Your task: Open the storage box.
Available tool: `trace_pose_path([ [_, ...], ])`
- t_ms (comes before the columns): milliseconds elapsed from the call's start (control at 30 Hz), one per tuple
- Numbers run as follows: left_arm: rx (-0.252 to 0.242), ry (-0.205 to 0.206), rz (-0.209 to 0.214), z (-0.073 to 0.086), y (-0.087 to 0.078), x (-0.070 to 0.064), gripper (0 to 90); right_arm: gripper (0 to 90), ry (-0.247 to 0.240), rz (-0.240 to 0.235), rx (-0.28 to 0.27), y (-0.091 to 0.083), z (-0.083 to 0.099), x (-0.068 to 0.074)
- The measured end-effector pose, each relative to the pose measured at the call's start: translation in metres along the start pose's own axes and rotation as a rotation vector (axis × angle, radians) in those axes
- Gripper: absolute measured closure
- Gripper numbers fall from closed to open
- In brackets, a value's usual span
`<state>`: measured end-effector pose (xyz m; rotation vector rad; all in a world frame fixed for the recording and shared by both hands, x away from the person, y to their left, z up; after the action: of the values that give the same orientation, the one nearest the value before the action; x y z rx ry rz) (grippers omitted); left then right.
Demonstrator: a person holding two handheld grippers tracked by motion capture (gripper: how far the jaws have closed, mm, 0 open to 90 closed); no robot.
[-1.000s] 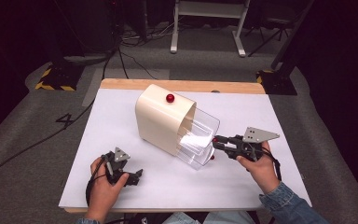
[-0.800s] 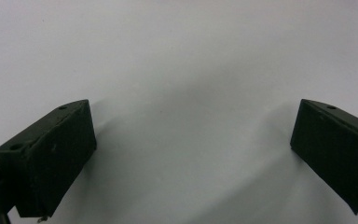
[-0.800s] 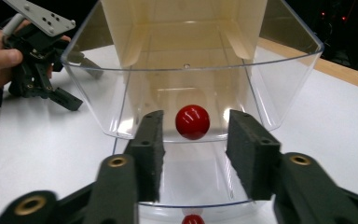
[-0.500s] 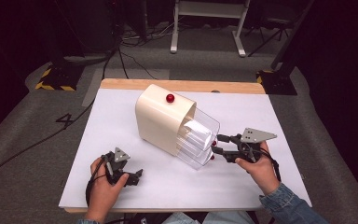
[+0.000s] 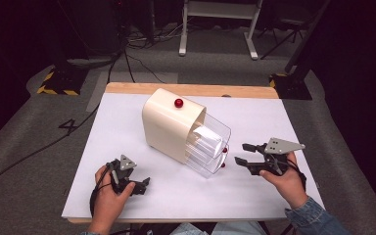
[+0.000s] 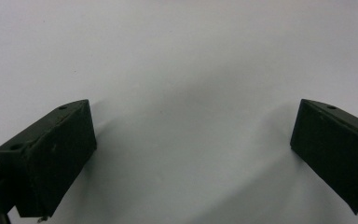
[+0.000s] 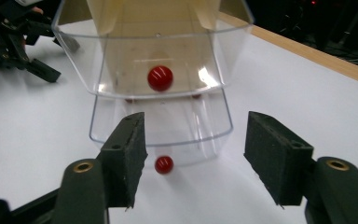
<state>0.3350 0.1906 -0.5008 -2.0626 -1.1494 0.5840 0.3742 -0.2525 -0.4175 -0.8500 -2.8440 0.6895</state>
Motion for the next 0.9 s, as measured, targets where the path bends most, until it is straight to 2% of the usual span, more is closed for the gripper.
trace_pose_path([
  [67,0.001,0.0,0.0,0.0,0.0,0.0,0.0,36.3,0.014,0.026,0.016,-0.012,0.008,-0.005],
  [233,0.0,0.0,0.0,0.0,0.0,0.0,0.0,33.5,0.032,0.05,0.036,-0.024,0.02,-0.013],
  [367,0.003,-0.001,0.002,0.0,0.0,0.0,0.0,30.3,0.066,0.081,0.058,-0.038,0.036,-0.023],
  [567,0.003,-0.002,0.003,0.0,0.0,0.0,0.0,26.1,0.082,0.109,0.108,-0.047,0.052,-0.03],
  [700,0.004,-0.002,0.003,0.0,0.0,0.0,0.0,23.5,0.116,0.134,0.159,-0.053,0.068,-0.038],
  [767,0.003,-0.002,0.003,0.0,0.0,0.0,0.0,24.6,0.137,0.156,0.194,-0.058,0.081,-0.044],
  [833,0.003,-0.001,0.002,0.0,0.0,0.0,0.0,24.6,0.141,0.159,0.198,-0.059,0.083,-0.045],
  [900,0.003,-0.001,0.002,0.0,0.0,0.0,0.0,24.5,0.15,0.172,0.222,-0.062,0.094,-0.051],
])
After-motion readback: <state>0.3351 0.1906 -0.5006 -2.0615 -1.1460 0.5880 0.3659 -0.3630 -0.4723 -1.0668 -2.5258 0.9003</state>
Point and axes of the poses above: each handheld gripper's, and its own axes: y roughly forward along the jaws, z roughly out of its underside, x roughly to its left, the point moved 2 cm from there along y, roughly forward along the jaws, and after that the axes turned 2 degrees about -y, right-handed, at the moved point
